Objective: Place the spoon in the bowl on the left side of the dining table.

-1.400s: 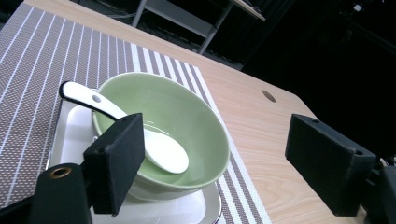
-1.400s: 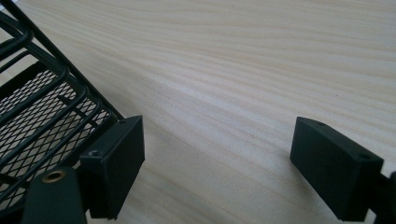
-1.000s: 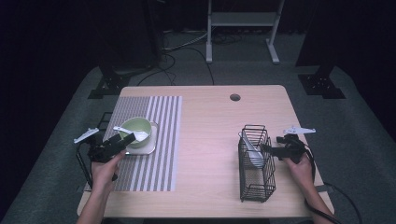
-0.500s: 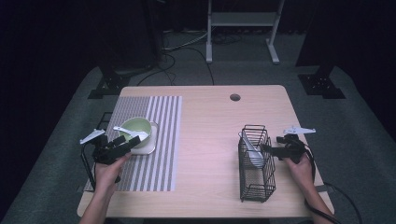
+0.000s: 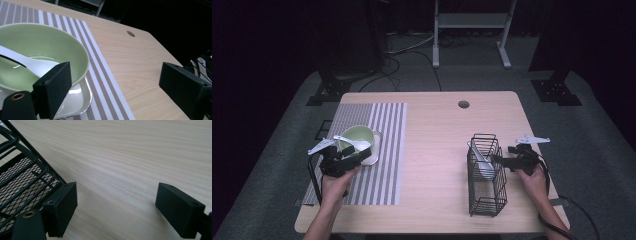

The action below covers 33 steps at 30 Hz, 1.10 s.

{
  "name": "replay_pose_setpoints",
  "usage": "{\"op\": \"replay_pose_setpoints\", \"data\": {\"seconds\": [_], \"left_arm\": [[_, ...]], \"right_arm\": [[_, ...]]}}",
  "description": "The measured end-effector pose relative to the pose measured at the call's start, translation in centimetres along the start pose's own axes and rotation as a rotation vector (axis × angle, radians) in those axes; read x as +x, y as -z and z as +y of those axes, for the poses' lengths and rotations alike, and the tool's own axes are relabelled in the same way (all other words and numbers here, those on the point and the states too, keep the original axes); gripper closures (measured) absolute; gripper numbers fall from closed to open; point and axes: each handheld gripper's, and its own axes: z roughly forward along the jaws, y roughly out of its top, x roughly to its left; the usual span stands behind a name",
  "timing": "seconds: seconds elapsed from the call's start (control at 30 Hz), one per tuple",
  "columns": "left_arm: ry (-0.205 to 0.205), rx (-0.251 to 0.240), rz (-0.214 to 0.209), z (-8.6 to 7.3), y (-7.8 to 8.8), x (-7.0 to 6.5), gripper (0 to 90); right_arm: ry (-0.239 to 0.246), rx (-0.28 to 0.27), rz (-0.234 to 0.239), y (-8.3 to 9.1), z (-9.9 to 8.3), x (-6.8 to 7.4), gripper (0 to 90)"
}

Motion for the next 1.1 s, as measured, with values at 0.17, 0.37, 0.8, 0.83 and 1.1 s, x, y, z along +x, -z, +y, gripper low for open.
{"op": "replay_pose_setpoints", "data": {"seconds": [0.17, 0.37, 0.8, 0.83, 1.1], "left_arm": [[-0.009, 0.006, -0.007, -0.2, -0.3, -0.4, 9.9], [-0.023, 0.022, -0.023, -0.6, -0.8, -1.1, 10.0], [-0.037, 0.054, -0.060, -1.4, -1.8, -2.4, 10.0], [-0.041, 0.055, -0.062, -1.4, -1.8, -2.5, 9.9], [-0.058, 0.069, -0.073, -1.6, -2.1, -3.0, 10.0]], "right_arm": [[0.000, 0.000, 0.000, 0.0, 0.0, 0.0, 16.7], [-0.001, 0.001, 0.000, 0.0, 0.0, 0.0, 16.7], [0.000, 0.000, 0.001, 0.0, 0.0, 0.0, 16.7], [0.000, -0.001, 0.001, 0.0, 0.0, 0.0, 16.7], [-0.001, -0.001, 0.001, 0.0, 0.0, 0.0, 16.7]]}}
